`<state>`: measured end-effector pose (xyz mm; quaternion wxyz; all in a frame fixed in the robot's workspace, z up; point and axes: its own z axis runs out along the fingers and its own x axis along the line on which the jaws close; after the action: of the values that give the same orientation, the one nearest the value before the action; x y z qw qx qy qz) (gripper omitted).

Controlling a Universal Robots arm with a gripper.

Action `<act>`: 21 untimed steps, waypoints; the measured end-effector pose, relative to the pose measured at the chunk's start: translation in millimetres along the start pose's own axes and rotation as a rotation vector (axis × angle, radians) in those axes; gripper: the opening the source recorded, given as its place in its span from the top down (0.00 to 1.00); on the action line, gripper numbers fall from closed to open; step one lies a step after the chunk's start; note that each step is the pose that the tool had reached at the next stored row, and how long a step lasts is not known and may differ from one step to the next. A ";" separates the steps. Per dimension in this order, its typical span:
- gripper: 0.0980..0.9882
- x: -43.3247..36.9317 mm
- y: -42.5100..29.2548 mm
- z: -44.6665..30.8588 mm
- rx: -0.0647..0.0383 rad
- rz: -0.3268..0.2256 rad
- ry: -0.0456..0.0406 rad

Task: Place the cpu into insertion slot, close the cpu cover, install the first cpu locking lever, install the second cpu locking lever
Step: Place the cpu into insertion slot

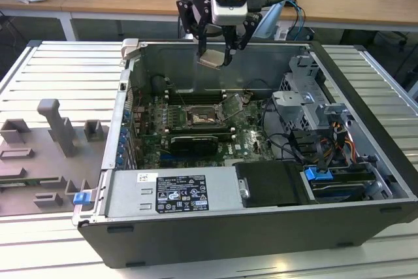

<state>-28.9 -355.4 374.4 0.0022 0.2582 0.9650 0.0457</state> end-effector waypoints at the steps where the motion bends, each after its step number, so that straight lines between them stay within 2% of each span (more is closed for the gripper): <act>1: 0.50 0.0 0.0 0.0 0.000 0.005 -0.0004; 21: 0.50 0.0 0.0 0.1 -0.003 0.157 -0.0140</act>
<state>-28.9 -355.4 374.3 0.0058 0.3332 0.9417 0.0454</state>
